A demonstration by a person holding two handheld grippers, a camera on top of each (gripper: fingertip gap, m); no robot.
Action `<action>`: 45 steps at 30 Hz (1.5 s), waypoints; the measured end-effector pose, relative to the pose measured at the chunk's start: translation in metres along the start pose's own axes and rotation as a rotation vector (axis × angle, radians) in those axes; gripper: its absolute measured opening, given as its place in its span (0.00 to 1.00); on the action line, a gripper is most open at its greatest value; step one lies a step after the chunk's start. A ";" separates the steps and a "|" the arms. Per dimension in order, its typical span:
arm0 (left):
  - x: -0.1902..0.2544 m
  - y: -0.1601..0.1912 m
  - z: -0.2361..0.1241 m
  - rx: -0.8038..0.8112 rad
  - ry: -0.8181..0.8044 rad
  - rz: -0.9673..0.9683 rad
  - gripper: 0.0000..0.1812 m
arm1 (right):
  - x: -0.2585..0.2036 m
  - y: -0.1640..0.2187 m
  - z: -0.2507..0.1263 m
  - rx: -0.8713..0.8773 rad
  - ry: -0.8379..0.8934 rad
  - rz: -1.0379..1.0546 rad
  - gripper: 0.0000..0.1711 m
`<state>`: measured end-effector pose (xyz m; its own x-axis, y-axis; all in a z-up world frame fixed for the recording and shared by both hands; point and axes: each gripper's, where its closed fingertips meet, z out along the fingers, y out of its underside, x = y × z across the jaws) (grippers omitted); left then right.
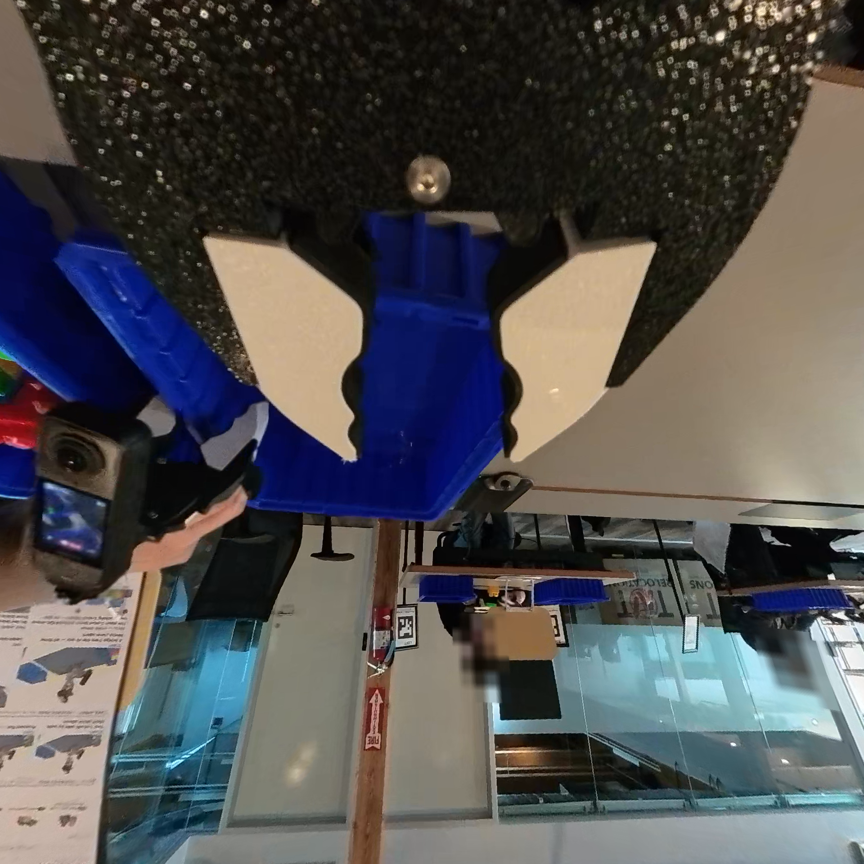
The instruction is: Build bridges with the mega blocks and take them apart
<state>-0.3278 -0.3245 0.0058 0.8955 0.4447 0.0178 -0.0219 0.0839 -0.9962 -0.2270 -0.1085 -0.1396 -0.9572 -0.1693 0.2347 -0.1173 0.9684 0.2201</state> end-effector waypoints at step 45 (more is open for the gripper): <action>0.033 -0.057 -0.037 0.150 -0.002 0.067 0.29 | -0.118 0.020 -0.184 -0.120 0.149 0.312 0.14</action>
<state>-0.2806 -0.3474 0.0598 0.8889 0.4556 -0.0480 -0.1478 0.1859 -0.9714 -0.0682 -0.1024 0.0110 -0.8919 0.0975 0.4415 0.2148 0.9506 0.2240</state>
